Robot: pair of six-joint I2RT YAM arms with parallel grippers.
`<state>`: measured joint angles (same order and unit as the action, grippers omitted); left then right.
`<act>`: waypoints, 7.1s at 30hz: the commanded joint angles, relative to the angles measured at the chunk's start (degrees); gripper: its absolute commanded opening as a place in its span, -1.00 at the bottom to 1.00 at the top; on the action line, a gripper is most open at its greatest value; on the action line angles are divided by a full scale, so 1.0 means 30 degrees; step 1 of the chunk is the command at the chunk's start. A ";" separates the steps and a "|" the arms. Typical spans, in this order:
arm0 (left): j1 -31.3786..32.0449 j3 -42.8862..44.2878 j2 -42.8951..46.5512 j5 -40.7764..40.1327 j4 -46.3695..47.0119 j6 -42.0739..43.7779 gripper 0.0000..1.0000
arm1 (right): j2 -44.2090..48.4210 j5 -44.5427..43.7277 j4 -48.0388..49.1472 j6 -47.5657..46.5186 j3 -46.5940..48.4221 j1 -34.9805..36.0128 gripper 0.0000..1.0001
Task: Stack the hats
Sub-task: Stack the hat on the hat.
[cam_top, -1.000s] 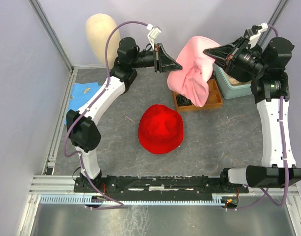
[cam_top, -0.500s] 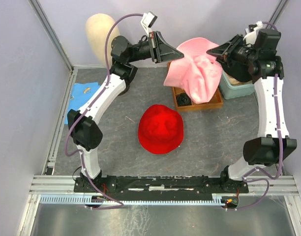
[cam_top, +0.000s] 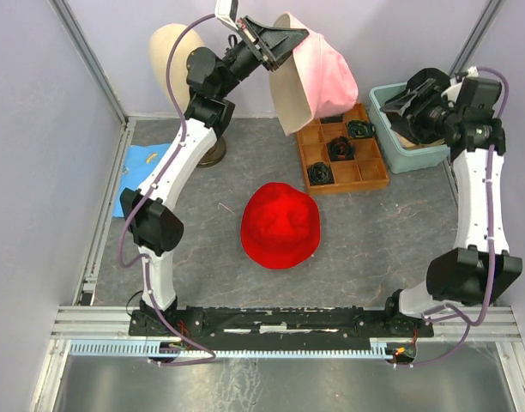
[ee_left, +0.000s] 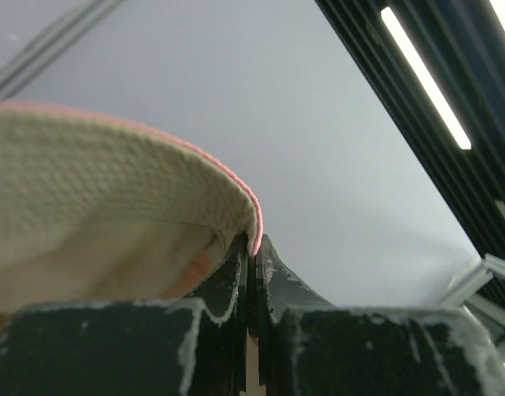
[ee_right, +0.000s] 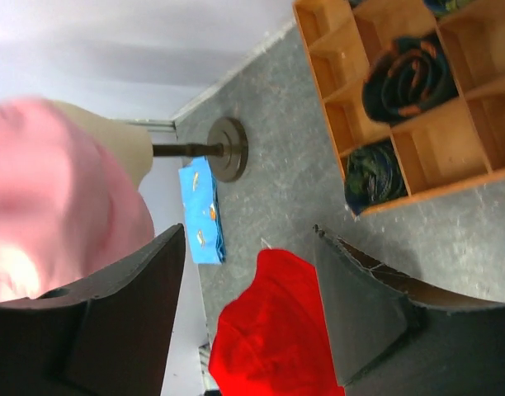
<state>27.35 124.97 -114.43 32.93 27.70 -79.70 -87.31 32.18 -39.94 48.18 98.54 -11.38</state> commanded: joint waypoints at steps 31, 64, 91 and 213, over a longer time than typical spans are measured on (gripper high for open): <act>0.0521 0.2926 -0.2252 -0.5868 0.0932 -0.1664 -0.94 | 0.5399 0.3265 1.3932 1.6204 -1.1467 0.7155 0.28; 0.2454 0.0401 -0.1211 -0.6496 0.6939 -0.3265 -0.94 | 0.5792 -1.4955 3.0379 2.8390 -1.8606 1.3594 0.28; 0.2337 -1.3767 0.5894 -0.4279 1.3310 -0.4018 -0.94 | 0.8890 -1.3801 3.0173 2.5978 -2.1208 0.8466 0.23; -0.5081 -3.9848 1.4879 0.5289 2.2069 -0.4059 -0.94 | 2.0819 -0.1128 0.6560 1.0108 -2.3123 1.0649 0.32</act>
<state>13.50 6.85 -68.71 49.87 87.61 -92.36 -23.18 32.05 -25.26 78.08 29.04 20.62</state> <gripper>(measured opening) 0.062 0.661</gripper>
